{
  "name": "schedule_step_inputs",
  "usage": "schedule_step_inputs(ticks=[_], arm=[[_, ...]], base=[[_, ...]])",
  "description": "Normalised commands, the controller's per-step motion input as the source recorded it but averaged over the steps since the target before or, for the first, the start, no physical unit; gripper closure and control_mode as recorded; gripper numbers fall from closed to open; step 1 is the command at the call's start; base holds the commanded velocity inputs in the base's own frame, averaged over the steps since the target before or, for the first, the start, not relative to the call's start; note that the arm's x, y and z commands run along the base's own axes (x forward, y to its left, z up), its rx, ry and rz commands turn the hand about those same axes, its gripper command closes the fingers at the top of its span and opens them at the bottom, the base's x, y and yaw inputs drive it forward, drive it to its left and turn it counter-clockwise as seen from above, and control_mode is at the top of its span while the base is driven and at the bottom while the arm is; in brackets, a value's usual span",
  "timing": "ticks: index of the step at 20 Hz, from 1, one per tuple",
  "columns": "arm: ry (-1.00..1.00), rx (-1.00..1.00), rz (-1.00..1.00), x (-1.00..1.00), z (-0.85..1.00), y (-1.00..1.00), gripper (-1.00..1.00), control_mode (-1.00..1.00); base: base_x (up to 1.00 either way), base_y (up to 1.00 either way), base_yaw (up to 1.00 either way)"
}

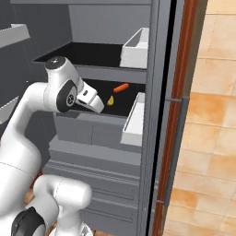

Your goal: Take the lemon wedge from the fridge and place it on the plate with fish on the dining counter.

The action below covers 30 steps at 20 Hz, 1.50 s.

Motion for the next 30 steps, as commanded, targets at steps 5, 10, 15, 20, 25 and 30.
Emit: schedule_step_inputs(ticks=[5, 10, 15, 20, 25, 30], arm=[[0.00, 0.00, 0.00, 0.00, 0.00, 0.00, -1.00, 1.00], [0.00, 0.00, 0.00, 0.00, 0.00, 0.00, -1.00, 1.00], [0.00, 0.00, 0.00, 0.00, 0.00, 0.00, -1.00, 1.00], [0.00, 0.00, 0.00, 0.00, 0.00, 0.00, -1.00, 1.00], [0.00, 0.00, 0.00, 0.00, 0.00, 0.00, -1.00, 1.00], [-0.01, 0.02, 0.13, 0.00, -0.02, -0.47, -1.00, -1.00]], base=[[0.48, 0.08, 0.00], [0.37, 0.42, 0.00], [0.33, 0.36, -0.02], [0.44, -0.19, 0.01], [0.01, -0.48, 0.08], [0.00, -0.21, 0.05]])
